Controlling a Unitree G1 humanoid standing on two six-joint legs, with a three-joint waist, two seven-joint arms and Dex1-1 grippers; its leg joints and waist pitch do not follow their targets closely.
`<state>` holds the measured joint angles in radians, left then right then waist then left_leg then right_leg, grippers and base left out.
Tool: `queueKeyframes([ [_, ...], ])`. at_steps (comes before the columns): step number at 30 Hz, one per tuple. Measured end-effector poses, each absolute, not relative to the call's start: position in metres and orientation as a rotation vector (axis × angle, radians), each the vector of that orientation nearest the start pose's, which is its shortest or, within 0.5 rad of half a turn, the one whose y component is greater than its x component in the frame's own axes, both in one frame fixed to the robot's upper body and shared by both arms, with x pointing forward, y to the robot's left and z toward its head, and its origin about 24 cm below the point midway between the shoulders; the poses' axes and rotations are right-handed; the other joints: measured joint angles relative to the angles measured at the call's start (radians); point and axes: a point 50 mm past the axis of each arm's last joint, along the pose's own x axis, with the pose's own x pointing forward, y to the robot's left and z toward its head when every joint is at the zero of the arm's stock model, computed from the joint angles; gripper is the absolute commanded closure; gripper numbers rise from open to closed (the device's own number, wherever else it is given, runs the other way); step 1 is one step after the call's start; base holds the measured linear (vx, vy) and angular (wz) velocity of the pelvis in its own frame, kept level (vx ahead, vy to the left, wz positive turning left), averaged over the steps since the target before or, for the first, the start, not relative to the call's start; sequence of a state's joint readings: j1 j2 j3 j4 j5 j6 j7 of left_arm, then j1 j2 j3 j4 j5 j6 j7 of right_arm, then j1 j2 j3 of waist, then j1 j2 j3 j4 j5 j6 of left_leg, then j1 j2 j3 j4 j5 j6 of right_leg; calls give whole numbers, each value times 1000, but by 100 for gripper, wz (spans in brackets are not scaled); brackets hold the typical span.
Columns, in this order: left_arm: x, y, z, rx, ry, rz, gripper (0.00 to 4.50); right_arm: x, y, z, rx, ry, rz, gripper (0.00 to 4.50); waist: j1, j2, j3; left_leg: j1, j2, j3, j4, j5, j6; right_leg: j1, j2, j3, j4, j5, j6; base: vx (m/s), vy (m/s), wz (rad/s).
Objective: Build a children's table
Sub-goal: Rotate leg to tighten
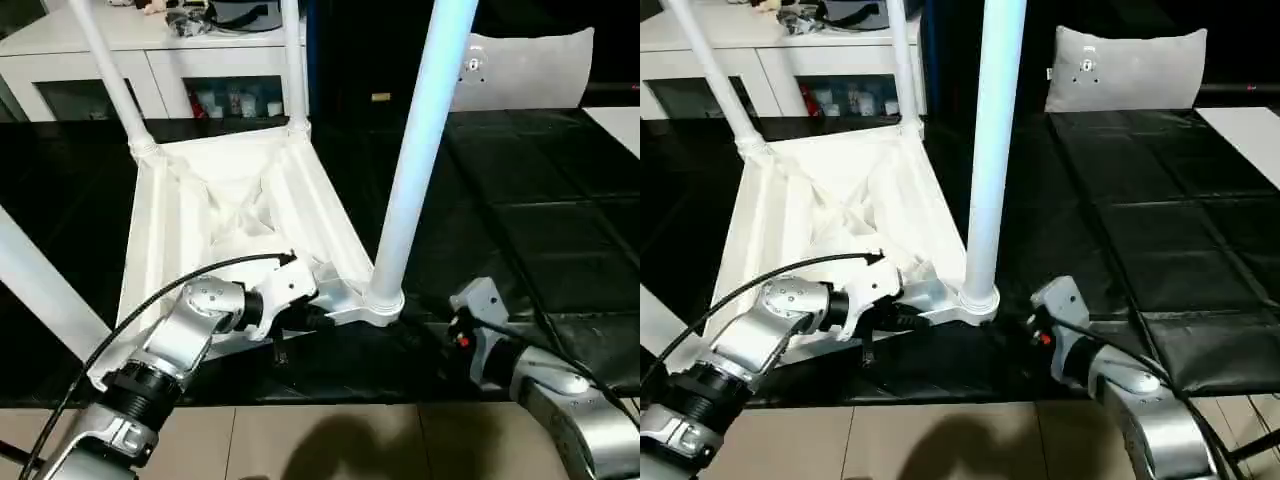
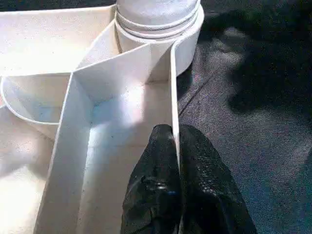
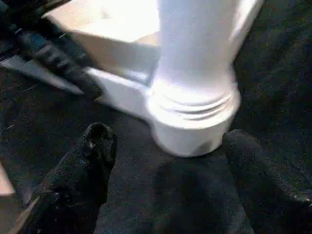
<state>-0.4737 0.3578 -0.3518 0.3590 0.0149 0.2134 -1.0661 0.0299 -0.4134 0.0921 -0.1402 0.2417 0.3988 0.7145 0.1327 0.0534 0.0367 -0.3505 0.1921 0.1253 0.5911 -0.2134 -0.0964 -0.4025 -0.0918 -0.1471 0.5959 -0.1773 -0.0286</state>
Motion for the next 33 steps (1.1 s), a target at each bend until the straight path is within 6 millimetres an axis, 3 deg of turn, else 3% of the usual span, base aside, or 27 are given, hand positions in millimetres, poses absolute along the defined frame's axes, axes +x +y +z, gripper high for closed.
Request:
queueKeyframes([
  [5, 296, 112, 45, 415, 428, -1287, 450, 218, -176, 17, -35, 427, 798, 78, 3, -1, 0, 0, 0, 0, 0, 0, 0, 0, 0, 0, 0, 0, 0, 0, 0, 0],
  [33, 296, 112, 45, 415, 428, -1288, 450, 218, -176, 17, -35, 424, 799, 78, 5, -1, 0, 0, 0, 0, 0, 0, 0, 0, 0, 0, 0, 0, 0, 0, 0, 0],
])
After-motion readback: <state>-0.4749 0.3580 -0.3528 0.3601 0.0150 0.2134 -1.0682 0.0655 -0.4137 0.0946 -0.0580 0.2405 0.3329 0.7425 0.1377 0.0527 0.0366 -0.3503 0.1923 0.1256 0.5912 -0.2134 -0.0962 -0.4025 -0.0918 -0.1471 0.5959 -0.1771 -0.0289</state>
